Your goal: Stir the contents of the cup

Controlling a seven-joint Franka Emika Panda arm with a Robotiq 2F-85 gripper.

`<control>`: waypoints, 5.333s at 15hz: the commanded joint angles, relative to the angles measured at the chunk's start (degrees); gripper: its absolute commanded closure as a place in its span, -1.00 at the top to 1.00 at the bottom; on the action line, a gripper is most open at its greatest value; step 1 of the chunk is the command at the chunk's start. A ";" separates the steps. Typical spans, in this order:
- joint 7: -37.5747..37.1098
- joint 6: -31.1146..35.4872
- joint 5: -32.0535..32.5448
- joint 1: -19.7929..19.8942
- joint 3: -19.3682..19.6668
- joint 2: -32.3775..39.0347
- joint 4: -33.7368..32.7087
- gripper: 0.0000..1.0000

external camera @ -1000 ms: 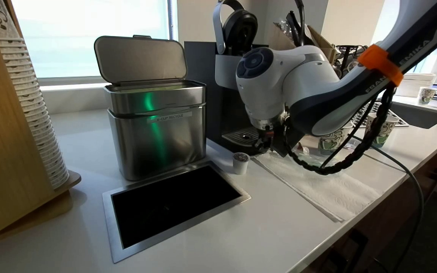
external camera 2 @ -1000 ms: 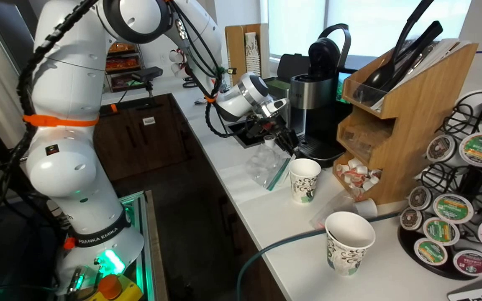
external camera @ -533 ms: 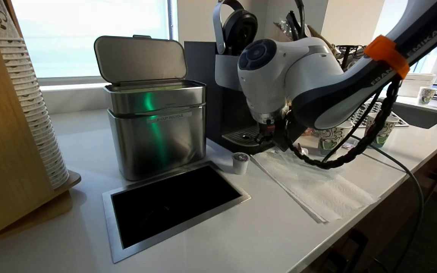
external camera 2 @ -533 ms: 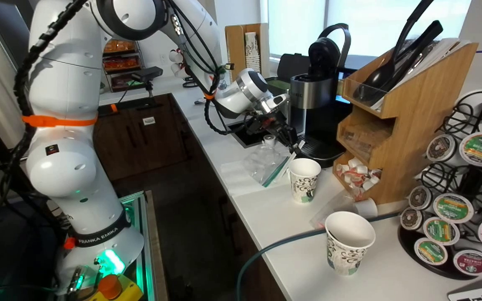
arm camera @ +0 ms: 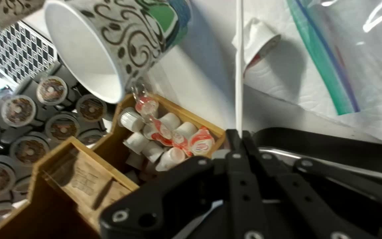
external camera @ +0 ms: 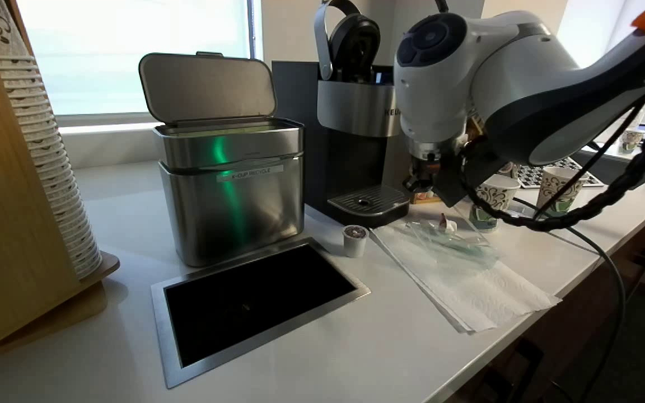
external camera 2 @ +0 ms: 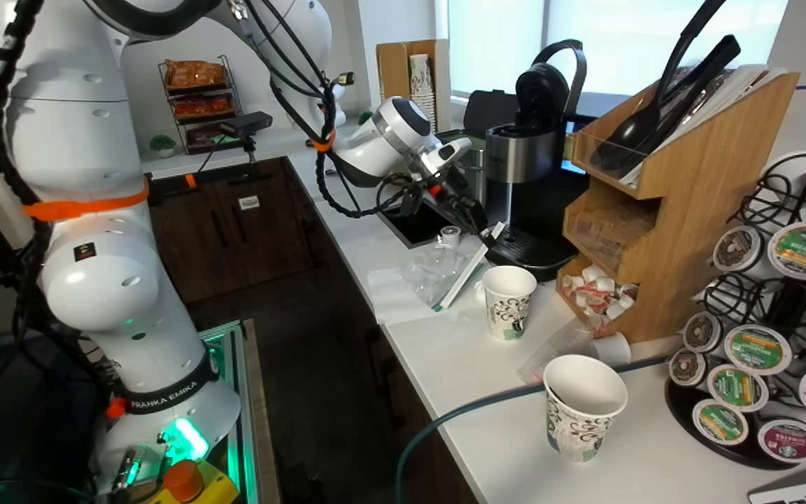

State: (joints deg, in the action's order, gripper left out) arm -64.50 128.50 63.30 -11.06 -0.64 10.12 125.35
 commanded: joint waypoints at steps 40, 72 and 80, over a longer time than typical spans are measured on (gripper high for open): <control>-70.03 -26.27 4.15 10.35 -3.04 -25.98 7.91 -0.99; -72.11 -31.57 3.41 6.50 -4.09 -2.77 0.41 -0.99; -71.74 -32.50 3.92 6.34 -3.81 0.49 -4.71 -0.99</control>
State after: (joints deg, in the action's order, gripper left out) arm -136.09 97.28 67.64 -4.50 -4.71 8.35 123.97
